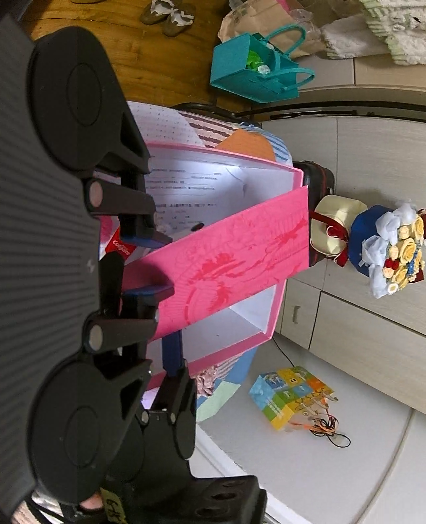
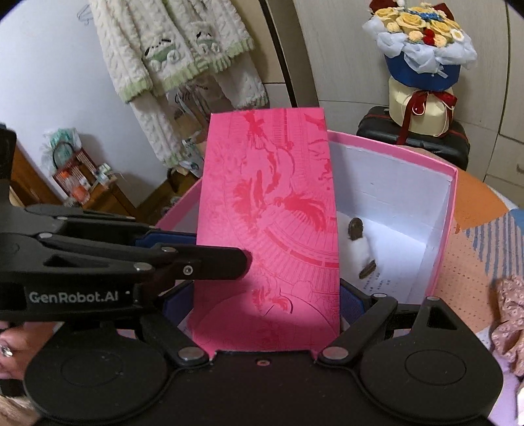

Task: Organize soft objects
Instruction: 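Open the left gripper to drop the envelope into the box, then move the left gripper back to the blue wet-wipe pack, then close the left gripper on the blue wet-wipe pack, then lift the wet-wipe pack with the left gripper over the pink box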

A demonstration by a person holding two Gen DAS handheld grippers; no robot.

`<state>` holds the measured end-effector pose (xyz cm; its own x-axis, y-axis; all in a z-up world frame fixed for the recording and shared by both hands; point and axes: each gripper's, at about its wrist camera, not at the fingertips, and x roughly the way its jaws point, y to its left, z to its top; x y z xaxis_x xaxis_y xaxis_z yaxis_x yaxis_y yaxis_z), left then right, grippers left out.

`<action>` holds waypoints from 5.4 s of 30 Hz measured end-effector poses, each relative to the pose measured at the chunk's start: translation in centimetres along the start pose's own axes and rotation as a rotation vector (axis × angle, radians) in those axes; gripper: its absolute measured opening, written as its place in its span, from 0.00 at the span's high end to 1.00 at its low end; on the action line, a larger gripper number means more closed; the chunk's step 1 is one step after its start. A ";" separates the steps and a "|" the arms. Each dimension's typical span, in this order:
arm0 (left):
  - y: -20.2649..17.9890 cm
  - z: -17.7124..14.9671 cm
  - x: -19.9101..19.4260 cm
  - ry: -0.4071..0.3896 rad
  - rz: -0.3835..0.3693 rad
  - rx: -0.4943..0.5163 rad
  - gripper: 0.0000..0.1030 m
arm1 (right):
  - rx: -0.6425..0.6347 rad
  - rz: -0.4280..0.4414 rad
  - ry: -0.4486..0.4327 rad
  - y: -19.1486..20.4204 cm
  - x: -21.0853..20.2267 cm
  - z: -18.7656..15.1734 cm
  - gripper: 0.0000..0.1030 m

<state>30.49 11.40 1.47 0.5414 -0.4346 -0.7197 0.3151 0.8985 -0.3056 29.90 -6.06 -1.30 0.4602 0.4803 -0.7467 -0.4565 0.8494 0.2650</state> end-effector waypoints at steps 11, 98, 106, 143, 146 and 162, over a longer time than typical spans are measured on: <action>-2.0 -1.1 -1.4 -0.065 0.202 0.159 0.52 | -0.093 -0.078 -0.045 0.9 -1.4 -1.3 0.08; -20.8 -14.7 9.2 -0.214 0.022 0.224 0.58 | 0.053 -0.290 -0.356 -12.1 -9.1 -23.4 0.28; -20.8 -16.5 8.4 -0.226 -0.019 0.213 0.58 | 0.018 -0.358 -0.366 -9.6 -9.0 -24.2 0.25; -19.7 -20.1 -0.5 -0.035 -0.051 0.209 0.51 | -0.003 -0.303 -0.246 -0.6 -12.6 -26.4 0.12; -19.3 -20.3 -1.9 -0.022 -0.070 0.205 0.51 | -0.024 -0.306 -0.234 0.6 -13.4 -26.4 0.12; -15.7 -17.8 -12.1 -0.078 -0.110 0.216 0.51 | -0.198 -0.216 -0.279 7.9 -17.7 -21.5 0.11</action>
<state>5.09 3.67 3.88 0.5507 -0.5402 -0.6363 0.5301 0.8152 -0.2333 1.81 -12.55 0.90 0.7382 0.3590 -0.5711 -0.4518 0.8918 -0.0234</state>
